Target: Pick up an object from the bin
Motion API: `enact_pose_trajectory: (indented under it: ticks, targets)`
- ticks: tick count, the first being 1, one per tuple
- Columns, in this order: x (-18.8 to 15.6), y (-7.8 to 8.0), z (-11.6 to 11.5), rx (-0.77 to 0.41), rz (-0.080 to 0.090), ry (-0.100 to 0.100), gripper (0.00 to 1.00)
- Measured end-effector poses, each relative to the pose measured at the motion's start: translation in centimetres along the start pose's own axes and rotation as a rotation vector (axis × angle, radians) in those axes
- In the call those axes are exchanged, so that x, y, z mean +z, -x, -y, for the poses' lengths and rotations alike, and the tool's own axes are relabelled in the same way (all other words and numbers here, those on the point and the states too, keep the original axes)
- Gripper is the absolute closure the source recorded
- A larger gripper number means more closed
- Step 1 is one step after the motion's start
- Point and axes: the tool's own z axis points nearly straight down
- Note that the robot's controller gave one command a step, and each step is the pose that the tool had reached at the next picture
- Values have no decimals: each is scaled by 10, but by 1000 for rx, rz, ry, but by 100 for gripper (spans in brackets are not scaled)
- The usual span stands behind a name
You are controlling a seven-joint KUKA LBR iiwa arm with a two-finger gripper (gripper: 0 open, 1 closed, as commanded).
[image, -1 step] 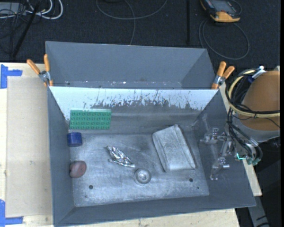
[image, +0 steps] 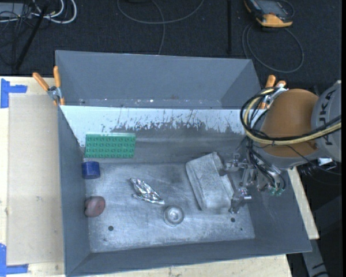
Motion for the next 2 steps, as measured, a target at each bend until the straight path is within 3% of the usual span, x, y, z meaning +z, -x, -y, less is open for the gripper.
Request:
enact_pose_trajectory:
  ticks: [1,2]
  targets:
    - [-19,10,-73,53,7,-3,0]
    - [-13,-34,-134,54,-1,0,0]
